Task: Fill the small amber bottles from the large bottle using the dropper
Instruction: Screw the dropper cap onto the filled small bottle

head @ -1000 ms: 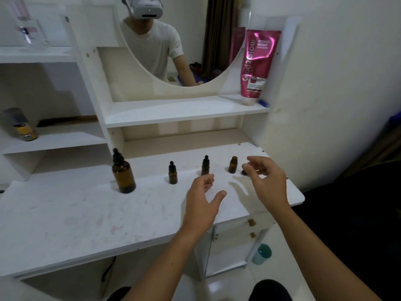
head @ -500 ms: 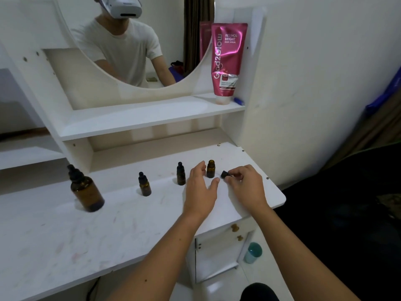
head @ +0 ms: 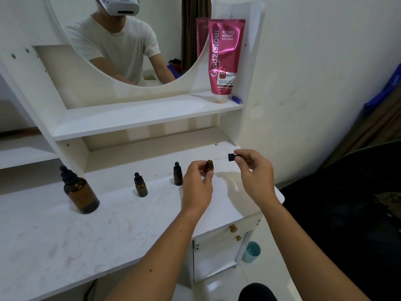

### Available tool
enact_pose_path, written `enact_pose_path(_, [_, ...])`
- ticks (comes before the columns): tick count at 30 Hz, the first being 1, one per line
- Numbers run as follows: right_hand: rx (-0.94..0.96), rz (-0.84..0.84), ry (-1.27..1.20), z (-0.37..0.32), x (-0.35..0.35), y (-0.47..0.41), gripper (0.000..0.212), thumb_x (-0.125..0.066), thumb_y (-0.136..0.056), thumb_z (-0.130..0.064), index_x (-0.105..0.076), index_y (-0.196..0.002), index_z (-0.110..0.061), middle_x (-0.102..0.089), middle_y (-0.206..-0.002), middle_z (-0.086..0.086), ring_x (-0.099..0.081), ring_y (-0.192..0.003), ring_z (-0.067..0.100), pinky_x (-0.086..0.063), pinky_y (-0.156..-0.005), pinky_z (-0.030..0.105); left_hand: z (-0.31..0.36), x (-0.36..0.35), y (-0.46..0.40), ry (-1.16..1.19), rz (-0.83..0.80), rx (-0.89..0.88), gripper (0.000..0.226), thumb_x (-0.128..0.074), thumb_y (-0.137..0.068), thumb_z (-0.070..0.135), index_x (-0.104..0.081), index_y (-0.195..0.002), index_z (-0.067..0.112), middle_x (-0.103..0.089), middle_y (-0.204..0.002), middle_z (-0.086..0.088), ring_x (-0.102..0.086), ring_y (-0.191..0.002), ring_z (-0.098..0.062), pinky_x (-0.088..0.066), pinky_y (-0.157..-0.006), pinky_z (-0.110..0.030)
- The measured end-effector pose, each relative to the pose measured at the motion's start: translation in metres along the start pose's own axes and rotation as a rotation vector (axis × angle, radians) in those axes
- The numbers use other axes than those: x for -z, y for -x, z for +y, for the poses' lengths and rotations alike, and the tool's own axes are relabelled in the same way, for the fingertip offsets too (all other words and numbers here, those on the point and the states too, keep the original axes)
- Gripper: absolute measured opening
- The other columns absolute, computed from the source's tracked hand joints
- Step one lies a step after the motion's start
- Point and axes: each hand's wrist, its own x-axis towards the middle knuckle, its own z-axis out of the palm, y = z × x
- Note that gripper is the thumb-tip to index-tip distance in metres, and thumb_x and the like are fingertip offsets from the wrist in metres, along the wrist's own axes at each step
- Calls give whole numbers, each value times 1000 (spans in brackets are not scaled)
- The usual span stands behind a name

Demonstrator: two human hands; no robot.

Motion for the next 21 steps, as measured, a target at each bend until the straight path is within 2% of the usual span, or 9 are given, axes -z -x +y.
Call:
enact_pose_path(3, [110,-32,50,-13,-1,-7,19,-65,-100,-8,-76,-113,-18,-76,-106,-11,-69,-98,-1,-48,-88,7,-1,0,0,-8,-2,-4,21,-66,-101,13,-62,-120,20,-68,-115,9,-63,-107,-2,-42,-82,2])
enact_pose_path(7, [281,-103,203,-18,-4,-16,20,-67,-98,-1,-77,-110,-14,-71,-100,-11,-66,-89,-11,-45,-86,2,-1,0,-1,9,-11,-11,21,-66,-100,12,-62,-120,19,-68,-114,9,-64,-107,-4,-43,-83,1])
enact_pose_path(9, [346,-149,256,-18,-7,-21,21,-67,-97,1,-77,-109,-14,-71,-100,-8,-66,-85,-10,-46,-85,4,-2,0,-1,8,-14,-13,22,-67,-100,12,-62,-120,20,-68,-114,10,-64,-107,-2,-43,-82,0])
enact_pose_path(13, [447,-266,317,-24,-13,-32,23,-65,-97,2,-77,-110,-12,-70,-104,-1,-70,-85,6,-55,-85,18,-4,0,-2,8,-10,-26,21,-66,-100,11,-63,-119,19,-69,-113,11,-64,-106,-2,-48,-88,-9])
enact_pose_path(16, [453,-421,381,-30,-19,-38,25,-63,-97,2,-76,-112,-14,-69,-106,-2,-71,-88,13,-56,-88,27,-6,0,-3,14,-19,-26,19,-64,-101,10,-64,-117,19,-70,-111,12,-65,-105,-1,-50,-93,-15])
enact_pose_path(19, [428,-513,439,-28,-26,-41,29,-66,-95,2,-75,-116,-15,-70,-106,-2,-69,-92,18,-57,-90,37,-6,0,-3,11,-27,-29,17,-62,-102,9,-63,-116,19,-69,-109,12,-64,-103,3,-49,-89,-13])
enact_pose_path(21, [405,-511,431,-25,-28,-42,26,-67,-95,0,-76,-114,-15,-71,-105,-2,-69,-91,17,-57,-90,39,-6,1,-3,11,-29,-31,17,-62,-102,9,-63,-115,19,-69,-108,13,-63,-103,5,-48,-86,-10])
